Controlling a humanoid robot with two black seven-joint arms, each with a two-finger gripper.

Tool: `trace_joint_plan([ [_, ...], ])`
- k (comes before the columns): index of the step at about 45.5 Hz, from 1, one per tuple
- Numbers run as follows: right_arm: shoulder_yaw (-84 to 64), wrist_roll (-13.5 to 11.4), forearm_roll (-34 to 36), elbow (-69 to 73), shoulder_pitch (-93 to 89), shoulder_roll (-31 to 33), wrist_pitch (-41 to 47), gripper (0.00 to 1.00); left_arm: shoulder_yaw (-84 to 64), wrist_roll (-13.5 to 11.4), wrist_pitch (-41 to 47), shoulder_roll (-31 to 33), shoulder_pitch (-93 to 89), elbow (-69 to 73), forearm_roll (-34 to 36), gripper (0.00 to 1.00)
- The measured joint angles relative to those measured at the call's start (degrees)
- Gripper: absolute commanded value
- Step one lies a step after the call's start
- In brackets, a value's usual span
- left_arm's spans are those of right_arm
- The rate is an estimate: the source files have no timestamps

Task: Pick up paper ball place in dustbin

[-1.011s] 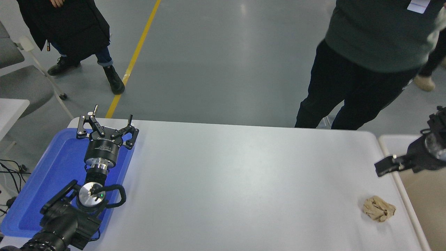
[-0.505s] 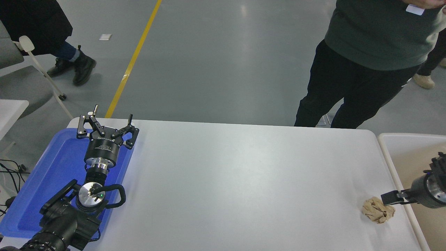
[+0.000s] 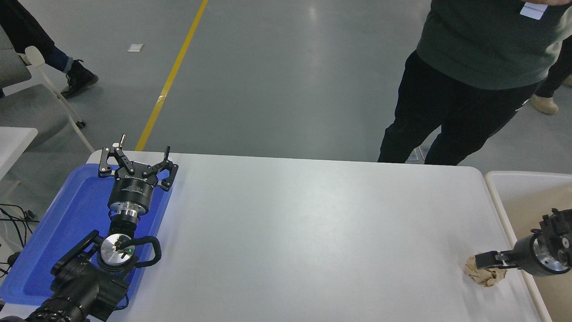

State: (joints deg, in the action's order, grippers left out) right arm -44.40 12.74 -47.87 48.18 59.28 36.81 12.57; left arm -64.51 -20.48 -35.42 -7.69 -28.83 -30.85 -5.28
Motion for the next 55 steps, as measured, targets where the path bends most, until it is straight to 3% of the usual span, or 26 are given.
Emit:
trace_joint_plan([
  [3,0.98,-0.01,0.00,-0.35,-0.94,-0.18,-0.14,0.79,0.00,0.00,0.00,0.00,0.00,0.00,0.00,1.00],
  [6,2.16,-0.01,0.00,-0.91,-2.02,-0.32,-0.27,0.58,0.00,0.00,0.00,0.00,0.00,0.00,0.00,1.00],
  [10,3.45,-0.08,0.00,-1.69,-3.22,-0.48,-0.34,0.39,0.00,0.00,0.00,0.00,0.00,0.00,0.00,1.00],
  [15,4.70,-0.16,0.13,-2.73,-4.35,-0.60,-0.46,0.21,0.00,0.00,0.00,0.00,0.00,0.00,0.00,1.00],
  [17,5.02,-0.16,0.17,-3.02,-4.61,-0.63,-0.48,0.01,0.00,0.00,0.00,0.00,0.00,0.00,0.00,1.00],
  [36,6.48,1.10,0.44,-2.27,-1.86,2.33,0.33,0.00,0.00,0.00,0.00,0.03,0.00,0.00,0.00,1.00],
  [55,2.16,0.81,-4.79,16.08,19.79,17.32,9.05,0.00,0.15,0.15,-0.08,0.00,-0.07,-0.03,0.06,1.00],
])
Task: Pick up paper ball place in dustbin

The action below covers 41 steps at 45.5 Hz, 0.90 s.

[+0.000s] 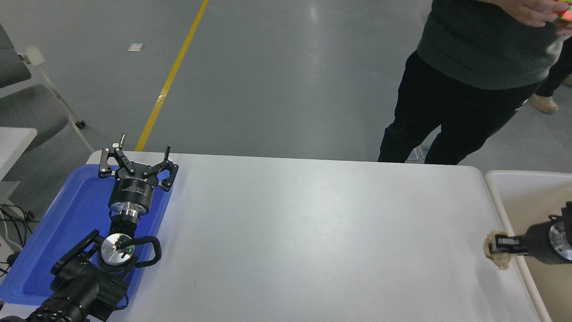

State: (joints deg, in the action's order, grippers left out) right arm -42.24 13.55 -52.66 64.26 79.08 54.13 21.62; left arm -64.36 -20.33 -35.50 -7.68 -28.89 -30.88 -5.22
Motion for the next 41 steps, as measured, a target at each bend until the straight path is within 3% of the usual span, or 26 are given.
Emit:
trace_joint_plan([
  [8,-8.14,-0.89,-1.01,7.23,15.27,3.16,4.50,0.00,0.02,0.07,-0.01,-0.02,-0.04,-0.04,0.02,1.00],
  [16,-18.17,-1.21,-0.54,12.59,30.47,2.38,8.10,0.00,0.03,0.10,-0.02,-0.03,-0.05,-0.06,0.03,1.00],
  [41,-37.24,-1.10,10.14,22.45,59.83,-13.59,14.76,0.00,0.03,0.02,-0.01,-0.04,0.01,-0.02,-0.03,1.00],
])
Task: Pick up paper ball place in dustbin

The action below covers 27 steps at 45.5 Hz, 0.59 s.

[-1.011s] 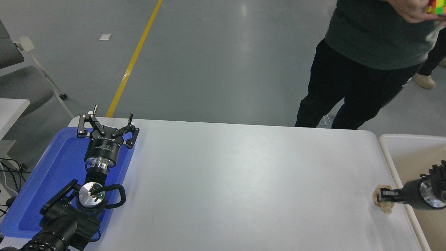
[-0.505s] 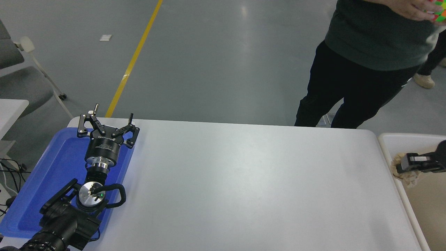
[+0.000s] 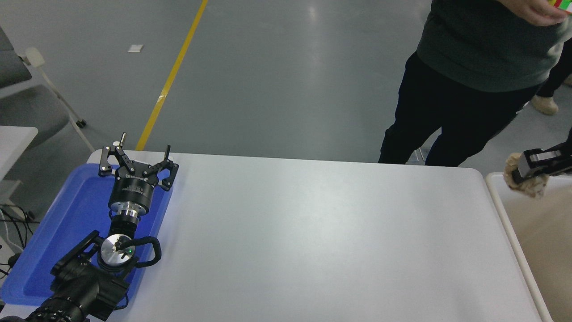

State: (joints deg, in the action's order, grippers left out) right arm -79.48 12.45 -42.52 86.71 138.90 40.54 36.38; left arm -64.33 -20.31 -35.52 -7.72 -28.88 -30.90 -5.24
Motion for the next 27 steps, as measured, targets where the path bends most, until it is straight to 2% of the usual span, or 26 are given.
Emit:
trace_joint_plan([
  [11,-3.42,0.08,1.60,3.41,6.31,-4.03,1.62,0.01,0.00,0.00,0.02,-0.02,0.04,0.01,-0.01,1.00],
  [27,-5.54,0.11,3.15,6.40,11.65,-6.22,3.62,0.01,0.00,0.00,0.02,-0.01,0.04,0.01,-0.01,1.00],
])
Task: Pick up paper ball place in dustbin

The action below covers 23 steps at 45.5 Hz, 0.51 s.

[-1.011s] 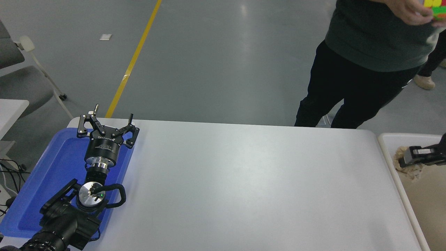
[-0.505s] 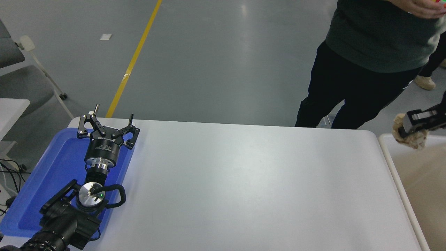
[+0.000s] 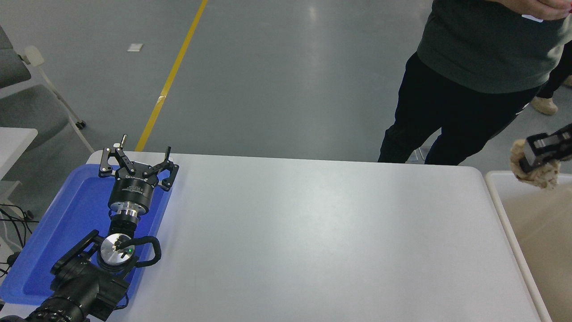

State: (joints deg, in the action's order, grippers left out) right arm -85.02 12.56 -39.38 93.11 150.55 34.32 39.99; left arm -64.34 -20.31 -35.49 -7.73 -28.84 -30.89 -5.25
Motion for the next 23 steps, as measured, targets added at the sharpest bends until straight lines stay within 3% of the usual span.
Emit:
trace_joint_plan([
  [23,-0.15,0.00,2.70,0.13,0.79,-2.01,0.21,0.02,-0.05,-0.12,-0.01,0.00,0.01,0.04,-0.02,1.00],
])
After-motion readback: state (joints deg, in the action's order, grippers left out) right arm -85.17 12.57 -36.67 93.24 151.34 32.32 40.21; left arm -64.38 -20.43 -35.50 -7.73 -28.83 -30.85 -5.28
